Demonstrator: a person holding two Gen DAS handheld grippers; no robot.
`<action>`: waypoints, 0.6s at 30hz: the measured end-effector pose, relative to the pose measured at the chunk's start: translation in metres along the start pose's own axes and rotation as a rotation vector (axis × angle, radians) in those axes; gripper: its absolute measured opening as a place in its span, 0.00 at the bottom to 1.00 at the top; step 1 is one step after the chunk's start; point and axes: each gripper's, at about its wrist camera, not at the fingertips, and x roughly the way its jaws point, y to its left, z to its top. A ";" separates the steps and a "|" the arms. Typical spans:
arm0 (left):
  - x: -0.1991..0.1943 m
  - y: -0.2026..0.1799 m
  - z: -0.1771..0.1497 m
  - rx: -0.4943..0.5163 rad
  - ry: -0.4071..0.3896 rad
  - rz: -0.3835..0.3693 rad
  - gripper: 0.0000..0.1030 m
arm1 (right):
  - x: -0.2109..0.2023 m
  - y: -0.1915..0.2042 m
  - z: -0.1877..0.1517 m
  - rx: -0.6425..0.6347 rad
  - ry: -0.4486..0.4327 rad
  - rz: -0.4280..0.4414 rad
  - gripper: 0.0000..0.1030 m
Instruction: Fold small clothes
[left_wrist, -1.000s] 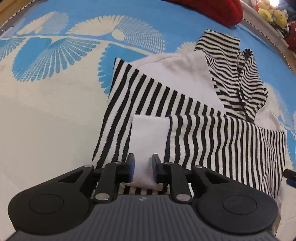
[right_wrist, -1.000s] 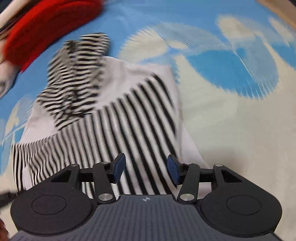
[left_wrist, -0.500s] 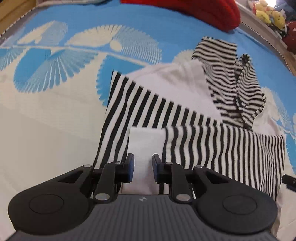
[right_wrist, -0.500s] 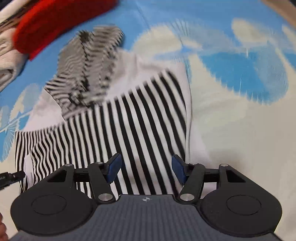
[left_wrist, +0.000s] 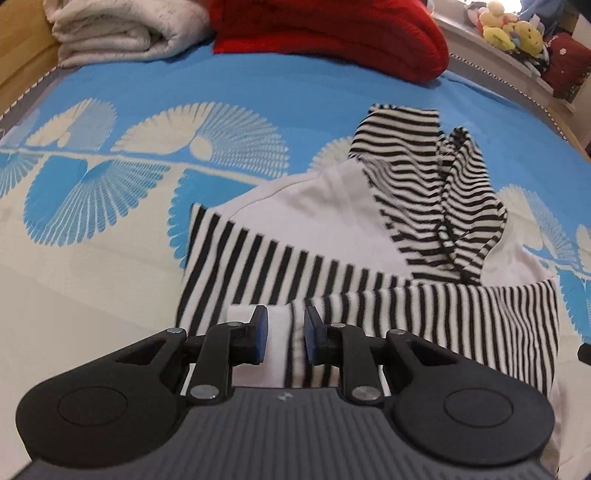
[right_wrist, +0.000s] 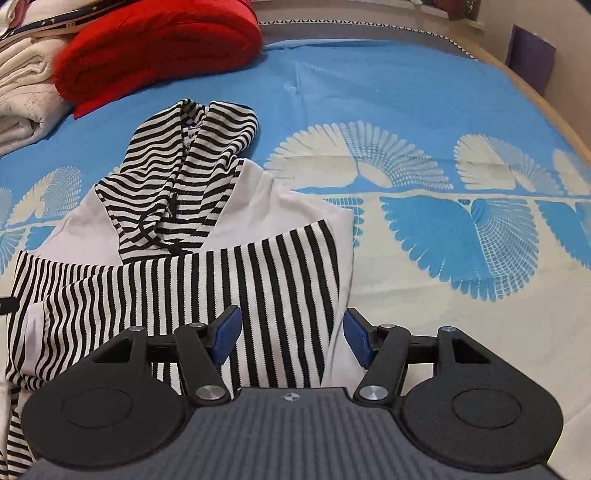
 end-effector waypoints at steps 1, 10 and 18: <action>-0.001 -0.003 0.002 0.002 -0.008 -0.001 0.22 | -0.001 -0.001 0.000 -0.003 -0.002 0.000 0.61; -0.018 -0.027 0.022 0.017 -0.145 0.036 0.22 | -0.008 -0.009 0.001 -0.022 -0.013 -0.007 0.62; -0.040 -0.025 0.057 0.021 -0.242 0.063 0.22 | -0.020 -0.010 0.017 -0.093 -0.058 -0.033 0.63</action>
